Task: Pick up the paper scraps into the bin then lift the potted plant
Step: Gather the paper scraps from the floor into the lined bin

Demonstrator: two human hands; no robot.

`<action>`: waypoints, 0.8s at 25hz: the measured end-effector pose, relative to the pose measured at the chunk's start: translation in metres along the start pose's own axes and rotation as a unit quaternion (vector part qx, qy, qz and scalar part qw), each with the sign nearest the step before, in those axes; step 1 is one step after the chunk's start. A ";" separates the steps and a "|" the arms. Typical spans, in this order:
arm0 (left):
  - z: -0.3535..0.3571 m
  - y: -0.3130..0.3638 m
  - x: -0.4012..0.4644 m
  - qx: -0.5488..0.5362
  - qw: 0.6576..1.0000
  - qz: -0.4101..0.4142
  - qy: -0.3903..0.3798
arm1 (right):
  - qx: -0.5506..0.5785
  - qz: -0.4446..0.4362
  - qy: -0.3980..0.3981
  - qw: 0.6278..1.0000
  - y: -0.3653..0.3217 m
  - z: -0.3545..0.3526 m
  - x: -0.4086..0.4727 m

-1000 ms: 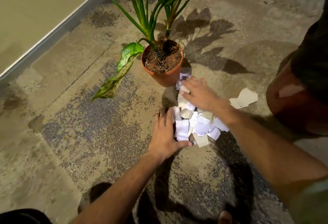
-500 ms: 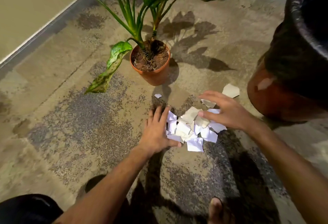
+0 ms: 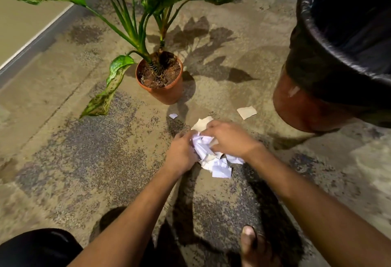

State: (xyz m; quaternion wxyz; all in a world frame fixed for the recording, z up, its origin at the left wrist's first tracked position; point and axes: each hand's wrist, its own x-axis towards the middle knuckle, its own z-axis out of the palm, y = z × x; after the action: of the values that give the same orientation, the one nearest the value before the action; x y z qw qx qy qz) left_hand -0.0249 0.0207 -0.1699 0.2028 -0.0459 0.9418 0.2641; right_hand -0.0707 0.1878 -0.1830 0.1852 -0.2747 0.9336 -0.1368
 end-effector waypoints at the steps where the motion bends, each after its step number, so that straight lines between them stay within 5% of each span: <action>1: -0.004 0.002 0.002 0.016 1.000 0.011 0.022 | -0.005 0.007 0.024 1.000 -0.003 -0.002 -0.001; 8: -0.049 0.027 0.001 0.013 0.999 -0.021 0.037 | -0.009 0.103 0.108 0.989 0.004 -0.038 -0.040; 12: -0.071 0.068 0.001 -0.042 0.996 0.027 0.073 | 0.085 0.126 0.249 0.956 -0.009 -0.101 -0.074; 17: -0.106 0.153 -0.009 -0.080 0.963 0.192 0.169 | 0.129 0.155 0.457 0.866 -0.018 -0.214 -0.130; 20: -0.125 0.206 -0.009 -0.067 0.931 0.285 0.218 | 0.131 0.220 0.511 0.820 0.007 -0.241 -0.144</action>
State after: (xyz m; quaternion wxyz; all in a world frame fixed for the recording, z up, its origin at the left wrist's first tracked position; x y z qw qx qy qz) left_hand -0.1012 0.1329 0.0296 -0.0949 0.1544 0.9164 0.3567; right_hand -0.0634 0.3120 0.0689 -0.2593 0.0743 0.9031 -0.3342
